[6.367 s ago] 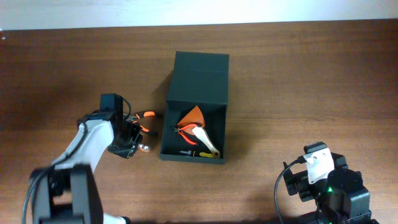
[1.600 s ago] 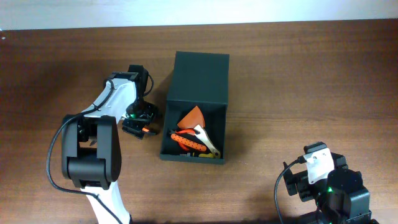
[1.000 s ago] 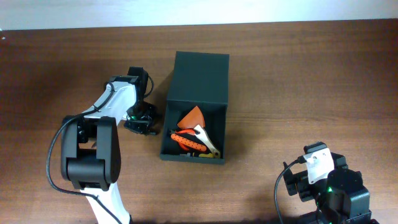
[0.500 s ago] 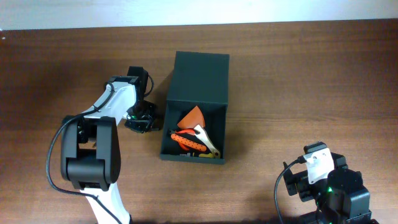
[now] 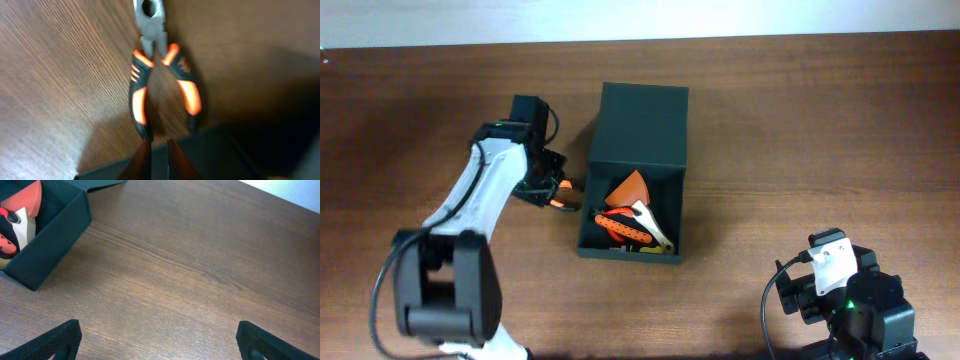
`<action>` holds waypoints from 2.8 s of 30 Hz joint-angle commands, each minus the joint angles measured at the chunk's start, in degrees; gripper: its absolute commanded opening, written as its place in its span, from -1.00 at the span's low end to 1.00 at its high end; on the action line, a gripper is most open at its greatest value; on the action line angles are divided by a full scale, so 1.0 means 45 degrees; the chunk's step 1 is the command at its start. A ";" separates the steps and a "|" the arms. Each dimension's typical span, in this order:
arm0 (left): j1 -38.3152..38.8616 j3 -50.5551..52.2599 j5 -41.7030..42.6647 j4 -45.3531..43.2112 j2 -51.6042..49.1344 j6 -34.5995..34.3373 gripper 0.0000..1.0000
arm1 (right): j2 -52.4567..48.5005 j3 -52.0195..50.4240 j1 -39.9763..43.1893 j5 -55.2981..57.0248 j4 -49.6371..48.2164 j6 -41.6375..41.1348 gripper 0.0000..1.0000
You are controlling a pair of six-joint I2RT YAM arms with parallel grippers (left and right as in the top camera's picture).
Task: Pack container
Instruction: 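Lower the left gripper and grasp the orange-black pliers handles, then carry the pliers with the left gripper and drop them into the box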
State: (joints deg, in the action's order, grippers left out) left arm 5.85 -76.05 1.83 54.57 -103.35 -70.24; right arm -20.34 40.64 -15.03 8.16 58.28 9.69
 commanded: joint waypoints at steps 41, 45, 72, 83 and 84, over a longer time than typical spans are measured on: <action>0.0525 0.1515 0.0316 -0.2225 -0.2259 0.0005 -0.82 | 0.0092 -0.0053 0.0107 0.0204 -0.0034 0.0015 0.97; 0.0525 0.1515 0.0325 -0.2239 -0.2254 0.0000 -0.96 | 0.0092 -0.0053 0.0107 0.0199 -0.0034 0.0015 0.98; 0.1554 0.1511 -0.1030 -0.2234 0.3750 -0.0005 -0.96 | 0.0092 -0.0053 0.0107 0.0199 -0.0034 0.0019 0.98; 0.5731 0.1511 -0.0563 -0.2229 0.3691 -0.2535 -0.96 | 0.0092 -0.0053 0.0107 0.0204 -0.0034 0.0019 0.98; 0.5872 0.1511 -0.0379 -0.2229 0.3619 -0.2535 -0.96 | 0.0092 -0.0053 0.0107 0.0199 -0.0034 0.0015 0.98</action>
State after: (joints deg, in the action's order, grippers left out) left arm 30.94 -69.01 -1.10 44.60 -87.33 -78.32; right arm -20.36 40.64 -15.03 8.14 58.28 9.65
